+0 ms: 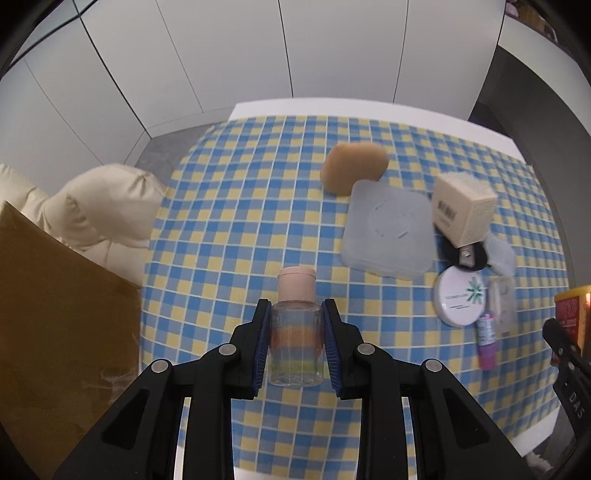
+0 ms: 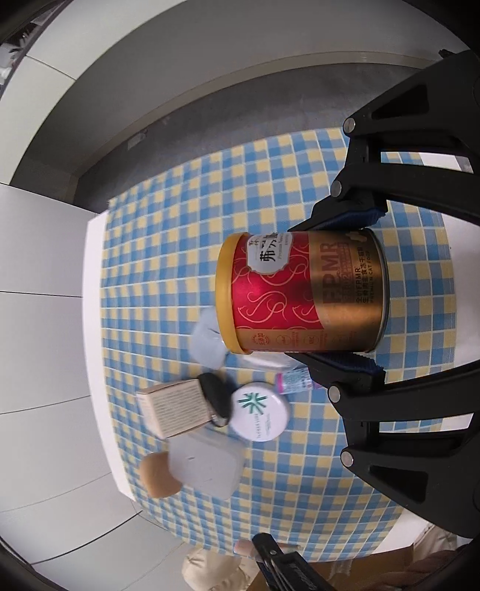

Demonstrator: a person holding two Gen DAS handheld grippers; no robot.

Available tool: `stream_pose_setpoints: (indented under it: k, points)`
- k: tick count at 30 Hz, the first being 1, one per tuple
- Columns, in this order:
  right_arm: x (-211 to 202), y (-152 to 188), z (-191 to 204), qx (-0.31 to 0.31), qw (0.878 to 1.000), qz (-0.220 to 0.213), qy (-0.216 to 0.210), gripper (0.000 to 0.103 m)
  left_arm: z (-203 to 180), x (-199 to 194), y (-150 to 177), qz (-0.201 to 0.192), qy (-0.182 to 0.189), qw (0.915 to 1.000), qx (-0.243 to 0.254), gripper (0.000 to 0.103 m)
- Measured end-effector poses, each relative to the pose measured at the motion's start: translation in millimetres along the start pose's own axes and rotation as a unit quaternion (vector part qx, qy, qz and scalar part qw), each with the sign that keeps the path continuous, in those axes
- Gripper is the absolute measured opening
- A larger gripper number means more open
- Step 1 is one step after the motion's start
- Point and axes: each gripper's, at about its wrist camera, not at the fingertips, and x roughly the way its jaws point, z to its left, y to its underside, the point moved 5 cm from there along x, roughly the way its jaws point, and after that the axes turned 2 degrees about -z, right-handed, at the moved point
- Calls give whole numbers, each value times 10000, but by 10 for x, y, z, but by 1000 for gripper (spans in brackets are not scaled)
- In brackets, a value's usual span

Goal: Organize objects
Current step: 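Lift the bottle with the left gripper while the right gripper lifts the red can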

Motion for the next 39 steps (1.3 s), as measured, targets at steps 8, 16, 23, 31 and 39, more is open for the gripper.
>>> stream_pose_setpoints:
  k: [8, 16, 23, 31, 39]
  points:
    - [-336, -274, -15, 171, 9998, -58, -122, 56, -36, -471, -173, -154, -17, 9998, 99, 27]
    - [-868, -545, 34, 152, 9993, -272, -215, 56, -74, -1052, -390, -373, 30, 9991, 196, 27]
    - [-1452, -735, 30, 121, 9981, -558, -236, 56, -116, -1523, -525, -538, 158, 9983, 166, 27]
    - [-2004, -873, 38, 10, 9965, -807, -206, 56, -66, -2003, -567, -716, 243, 9971, 94, 27]
    - [-2559, -967, 138, -228, 9931, -1144, -142, 56, -7, -2446, -585, -903, 245, 9956, 21, 27]
